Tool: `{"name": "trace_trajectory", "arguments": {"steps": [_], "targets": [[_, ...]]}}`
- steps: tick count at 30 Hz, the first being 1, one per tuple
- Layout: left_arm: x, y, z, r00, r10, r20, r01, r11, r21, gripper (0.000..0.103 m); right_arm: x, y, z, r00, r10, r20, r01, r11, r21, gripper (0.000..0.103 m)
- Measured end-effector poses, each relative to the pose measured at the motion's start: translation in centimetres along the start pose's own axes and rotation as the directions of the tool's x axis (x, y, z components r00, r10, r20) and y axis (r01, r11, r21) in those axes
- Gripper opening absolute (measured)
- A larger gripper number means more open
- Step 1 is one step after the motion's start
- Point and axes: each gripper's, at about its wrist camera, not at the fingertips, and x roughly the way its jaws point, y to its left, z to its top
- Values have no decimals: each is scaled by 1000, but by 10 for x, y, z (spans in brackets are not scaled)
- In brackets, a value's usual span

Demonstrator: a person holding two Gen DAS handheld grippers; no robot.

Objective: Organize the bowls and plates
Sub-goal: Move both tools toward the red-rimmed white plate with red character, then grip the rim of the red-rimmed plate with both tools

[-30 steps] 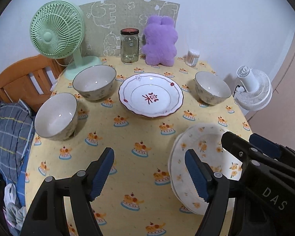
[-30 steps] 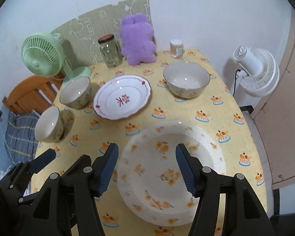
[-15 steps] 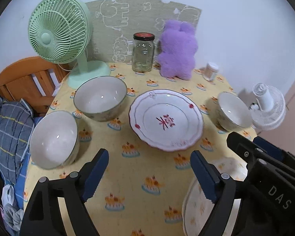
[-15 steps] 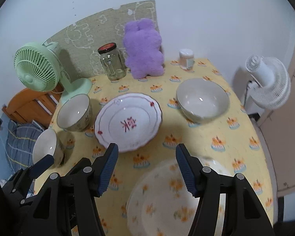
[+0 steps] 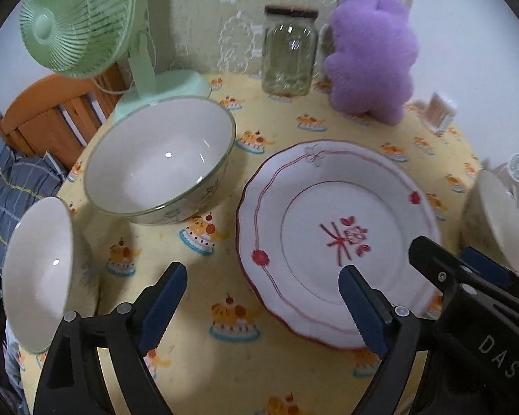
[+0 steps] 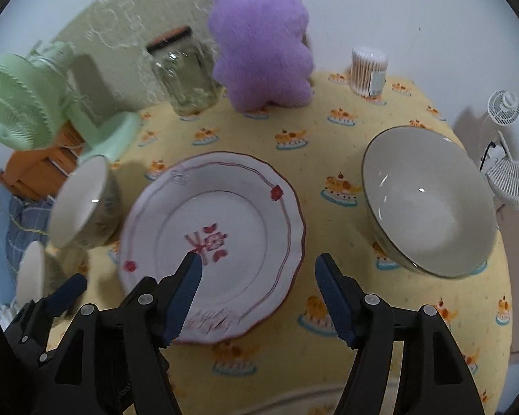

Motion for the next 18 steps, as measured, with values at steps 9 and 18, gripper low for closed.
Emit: {"name": "trace_trajectory", "arguments": {"steps": [9,18], "targets": [[32,-6,11,998,42,-53,-43,999,-20,79,37,-8,13,999,2,-52,-1,1000,12,71],[42,-11,22,998,20,-54,-21,1000,-18,78,51,-8,26,997,12,-73,-10,1000,27,61]]}}
